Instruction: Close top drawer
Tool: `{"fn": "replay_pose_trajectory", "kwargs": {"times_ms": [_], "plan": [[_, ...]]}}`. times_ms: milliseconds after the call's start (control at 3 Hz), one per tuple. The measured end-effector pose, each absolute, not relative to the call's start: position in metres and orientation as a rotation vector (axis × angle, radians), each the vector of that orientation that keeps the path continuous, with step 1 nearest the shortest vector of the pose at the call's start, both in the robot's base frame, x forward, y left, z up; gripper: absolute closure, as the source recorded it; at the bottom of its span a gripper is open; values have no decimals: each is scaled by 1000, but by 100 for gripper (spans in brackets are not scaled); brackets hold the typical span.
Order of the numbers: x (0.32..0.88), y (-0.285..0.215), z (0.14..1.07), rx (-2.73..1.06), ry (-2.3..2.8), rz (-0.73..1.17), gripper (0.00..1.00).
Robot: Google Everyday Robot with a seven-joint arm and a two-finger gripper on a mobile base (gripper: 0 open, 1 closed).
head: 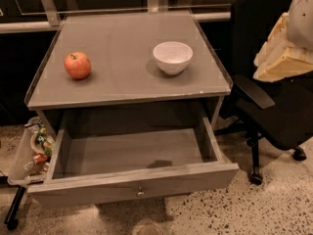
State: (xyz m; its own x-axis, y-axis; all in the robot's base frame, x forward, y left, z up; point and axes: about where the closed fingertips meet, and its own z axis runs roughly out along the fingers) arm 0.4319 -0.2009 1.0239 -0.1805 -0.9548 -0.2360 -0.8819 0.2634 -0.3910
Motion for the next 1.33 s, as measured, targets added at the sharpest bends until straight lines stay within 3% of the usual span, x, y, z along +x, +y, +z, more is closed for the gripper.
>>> {"fn": "replay_pose_trajectory", "kwargs": {"times_ms": [333, 667, 1333], "plan": [[432, -201, 1024, -1663, 2113, -230, 86], [428, -200, 1026, -1660, 2109, -247, 100], [365, -203, 946, -1673, 2222, -173, 100]]}}
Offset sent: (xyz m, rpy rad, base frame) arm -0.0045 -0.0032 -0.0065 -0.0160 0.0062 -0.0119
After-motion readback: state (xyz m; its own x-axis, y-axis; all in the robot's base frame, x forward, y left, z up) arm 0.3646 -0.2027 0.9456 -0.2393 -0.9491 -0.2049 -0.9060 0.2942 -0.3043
